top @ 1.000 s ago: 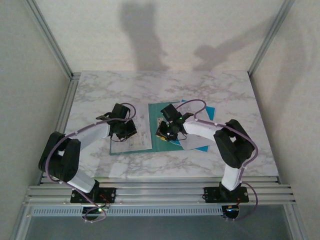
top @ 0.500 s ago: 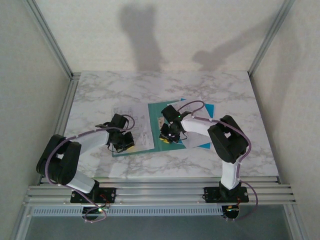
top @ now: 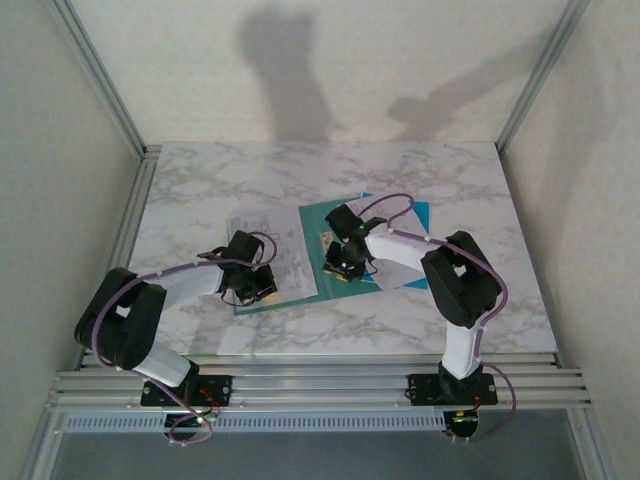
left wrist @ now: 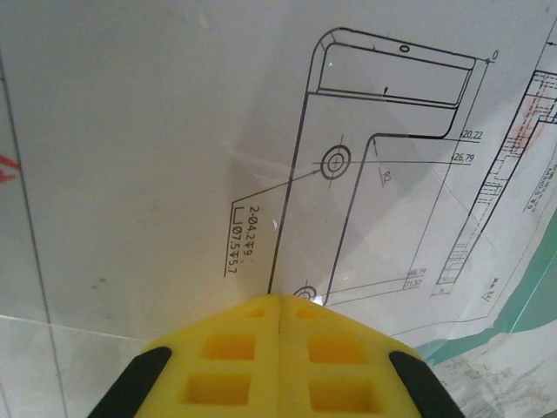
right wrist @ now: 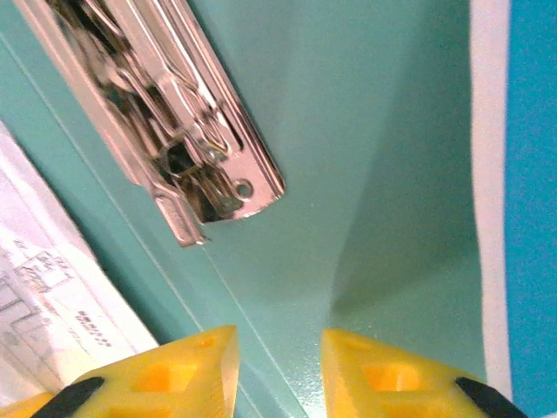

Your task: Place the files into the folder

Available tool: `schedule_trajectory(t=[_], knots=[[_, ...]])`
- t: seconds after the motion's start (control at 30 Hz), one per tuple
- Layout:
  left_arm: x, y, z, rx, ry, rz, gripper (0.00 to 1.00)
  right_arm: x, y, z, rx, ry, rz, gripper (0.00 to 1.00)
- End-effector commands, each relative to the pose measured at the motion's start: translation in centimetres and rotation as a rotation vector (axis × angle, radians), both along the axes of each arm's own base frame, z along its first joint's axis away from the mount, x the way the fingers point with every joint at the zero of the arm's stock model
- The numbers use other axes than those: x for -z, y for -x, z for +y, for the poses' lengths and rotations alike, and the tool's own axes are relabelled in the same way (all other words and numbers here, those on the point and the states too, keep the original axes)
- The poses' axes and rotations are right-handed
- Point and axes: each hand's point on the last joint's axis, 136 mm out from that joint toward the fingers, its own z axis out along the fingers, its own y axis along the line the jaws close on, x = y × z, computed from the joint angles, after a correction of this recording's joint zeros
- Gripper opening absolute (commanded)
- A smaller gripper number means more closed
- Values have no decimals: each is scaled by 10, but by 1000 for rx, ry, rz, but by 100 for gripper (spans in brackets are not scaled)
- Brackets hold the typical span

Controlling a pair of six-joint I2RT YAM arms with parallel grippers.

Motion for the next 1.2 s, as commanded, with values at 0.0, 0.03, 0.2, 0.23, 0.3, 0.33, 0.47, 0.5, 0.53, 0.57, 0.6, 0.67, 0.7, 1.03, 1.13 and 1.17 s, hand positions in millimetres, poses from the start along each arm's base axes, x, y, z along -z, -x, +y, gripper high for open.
schedule_trajectory(t=[0.0,0.03,0.2,0.23,0.3,0.33,0.47,0.5,0.53,0.57,0.6,0.67,0.7,1.03,1.13,1.17], knots=[[12,12,-1,-1,-8,46,0,-30,-18,3,47,-9,-64,38],[12,11,-1,-2,-8,44,0,-32,-20,4,58,-12,-62,39],[12,10,-2,-4,-10,42,0,-30,-31,14,114,-20,-30,44],[12,9,-2,-4,-10,42,0,-30,-34,17,124,-26,-25,45],[12,9,-1,-4,-14,42,0,-28,-36,21,149,-31,-7,47],[12,10,-1,-3,-14,42,0,-26,-38,22,160,-30,-1,47],[13,10,0,-5,-19,42,0,-20,-43,27,187,-31,17,48],[12,10,0,-6,-19,43,0,-18,-43,28,190,-27,25,49],[12,10,0,-5,-20,41,0,-16,-44,28,196,-24,30,49],[12,11,1,-3,-20,43,0,-15,-45,29,200,-24,32,49],[13,11,1,-4,-21,42,0,-13,-46,29,203,-23,33,49],[12,11,1,-2,-23,43,0,-10,-46,30,207,-19,39,49],[12,11,1,-3,-23,43,0,-8,-46,30,208,-19,42,49],[13,11,1,-2,-24,45,0,-5,-52,34,210,-17,40,48],[13,11,1,-1,-24,45,0,-1,-51,31,207,8,52,48],[13,11,1,-1,-24,44,0,1,-50,30,205,19,56,48]])
